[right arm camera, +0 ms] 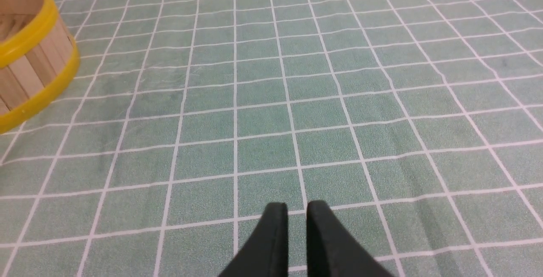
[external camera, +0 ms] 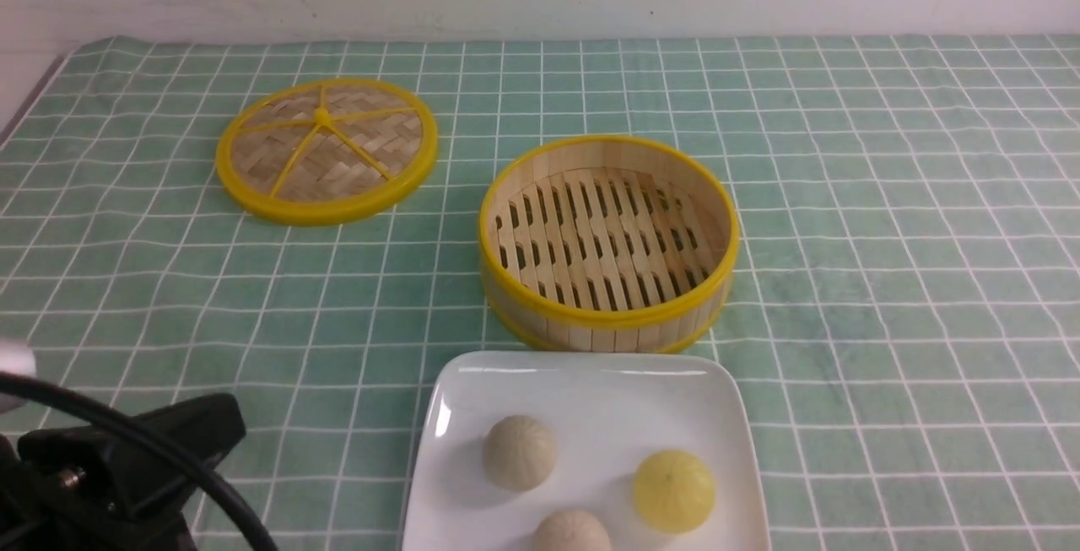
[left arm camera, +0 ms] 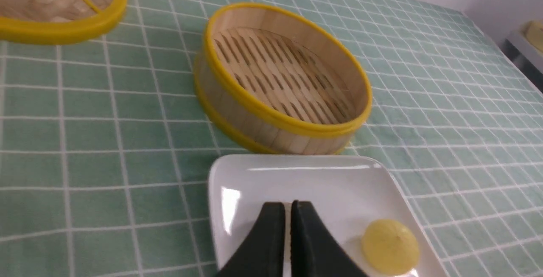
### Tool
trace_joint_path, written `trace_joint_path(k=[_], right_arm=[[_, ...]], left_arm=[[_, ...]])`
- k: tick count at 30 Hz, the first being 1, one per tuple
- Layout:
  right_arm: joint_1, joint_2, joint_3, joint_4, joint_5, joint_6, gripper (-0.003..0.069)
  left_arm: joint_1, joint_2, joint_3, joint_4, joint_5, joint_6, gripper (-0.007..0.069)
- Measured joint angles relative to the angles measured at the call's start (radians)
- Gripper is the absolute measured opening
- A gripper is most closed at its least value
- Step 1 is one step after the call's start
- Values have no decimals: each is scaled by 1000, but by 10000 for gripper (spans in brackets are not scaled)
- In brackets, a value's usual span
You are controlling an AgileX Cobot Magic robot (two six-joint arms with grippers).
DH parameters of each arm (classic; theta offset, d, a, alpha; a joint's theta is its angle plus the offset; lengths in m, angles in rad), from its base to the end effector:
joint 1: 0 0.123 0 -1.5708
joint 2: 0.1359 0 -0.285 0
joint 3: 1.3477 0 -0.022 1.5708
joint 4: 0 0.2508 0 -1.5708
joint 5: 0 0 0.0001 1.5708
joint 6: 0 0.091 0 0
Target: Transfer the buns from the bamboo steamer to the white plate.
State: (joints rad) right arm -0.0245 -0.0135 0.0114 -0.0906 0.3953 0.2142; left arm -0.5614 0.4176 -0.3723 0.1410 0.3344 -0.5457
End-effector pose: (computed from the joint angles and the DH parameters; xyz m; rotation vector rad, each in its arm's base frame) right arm 0.0516 -0.0044 0.1747 0.1691 1.8677 0.0403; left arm 0.0821 -0.0466 0.2793 0.1093 1.9049 -0.6267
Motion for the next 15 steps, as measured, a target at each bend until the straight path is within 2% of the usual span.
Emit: trace_joint_path(k=[4, 8, 11, 15], right_arm=[[0, 0, 0, 0, 0, 0, 98], [0, 0, 0, 0, 0, 0, 103], [0, 0, 0, 0, 0, 0, 106], [0, 0, 0, 0, 0, 0, 110]], left_arm=[[201, -63, 92, -23, -42, 167, 55], [368, -149, 191, -28, -47, 251, 58], [442, -222, 270, -21, -48, 263, 62], [460, -289, 343, -12, -48, 266, 65]])
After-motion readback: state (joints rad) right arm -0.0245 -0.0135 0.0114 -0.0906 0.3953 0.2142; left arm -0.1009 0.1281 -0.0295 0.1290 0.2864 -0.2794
